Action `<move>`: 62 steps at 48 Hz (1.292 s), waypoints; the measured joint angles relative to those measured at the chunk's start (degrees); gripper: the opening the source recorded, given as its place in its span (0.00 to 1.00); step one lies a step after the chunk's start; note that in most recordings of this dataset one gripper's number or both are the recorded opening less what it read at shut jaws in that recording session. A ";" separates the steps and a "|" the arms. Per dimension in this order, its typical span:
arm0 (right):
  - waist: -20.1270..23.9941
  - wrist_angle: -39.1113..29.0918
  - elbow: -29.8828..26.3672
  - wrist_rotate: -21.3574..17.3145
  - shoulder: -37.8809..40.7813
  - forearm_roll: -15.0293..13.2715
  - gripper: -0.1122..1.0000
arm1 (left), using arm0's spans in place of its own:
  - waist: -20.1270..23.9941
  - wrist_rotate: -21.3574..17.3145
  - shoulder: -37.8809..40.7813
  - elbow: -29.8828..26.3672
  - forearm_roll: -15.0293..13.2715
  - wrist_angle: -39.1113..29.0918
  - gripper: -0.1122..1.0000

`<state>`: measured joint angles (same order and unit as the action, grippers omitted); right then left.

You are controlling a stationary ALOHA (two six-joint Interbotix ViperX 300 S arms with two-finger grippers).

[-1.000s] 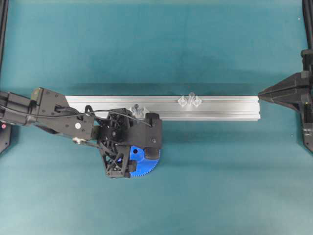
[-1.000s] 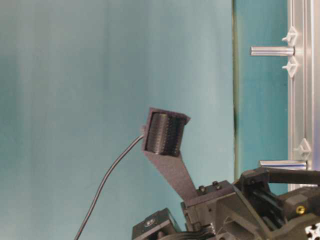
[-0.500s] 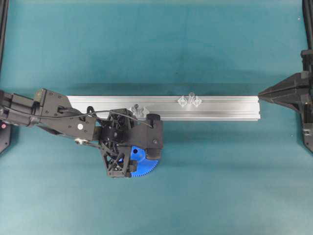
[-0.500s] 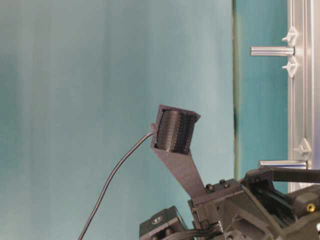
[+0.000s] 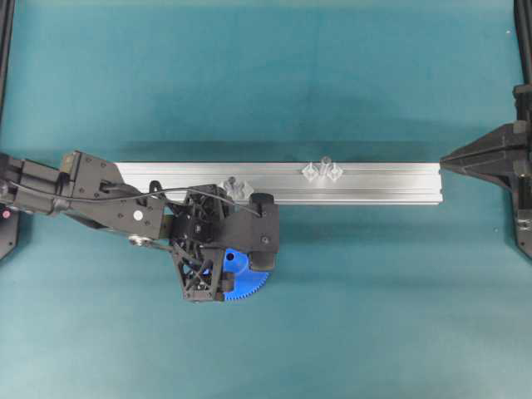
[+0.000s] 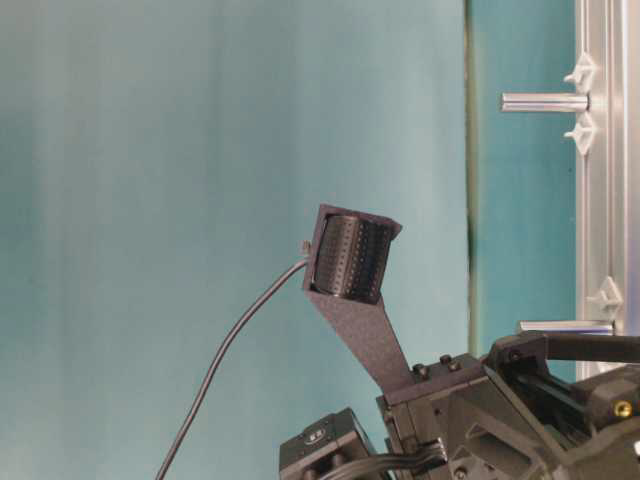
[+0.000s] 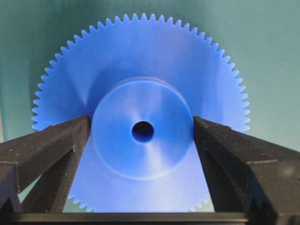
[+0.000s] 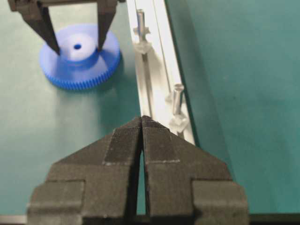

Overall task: Find the location of the shaft and insert the large gear.
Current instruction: 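Close the left gripper on the blue gear hub, then lift the blue gear and carry it toward the rail shaft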

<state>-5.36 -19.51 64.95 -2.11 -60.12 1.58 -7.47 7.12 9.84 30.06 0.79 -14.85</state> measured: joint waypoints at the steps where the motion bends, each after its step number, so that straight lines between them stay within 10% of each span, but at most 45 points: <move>1: 0.00 0.00 0.00 -0.09 0.00 0.00 0.14 | 0.00 0.09 0.00 0.00 0.00 -0.09 0.93; 29: 0.00 -0.26 0.18 0.00 -0.44 0.00 0.14 | -0.53 0.18 -0.09 0.00 0.09 -1.58 0.75; 62: 0.00 -0.18 0.62 -0.18 -1.85 0.00 0.14 | -0.35 -0.35 -1.67 -0.62 0.09 -1.23 0.75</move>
<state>-5.36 -19.69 65.57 -2.29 -61.96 1.58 -7.82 6.77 8.17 29.44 0.88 -16.08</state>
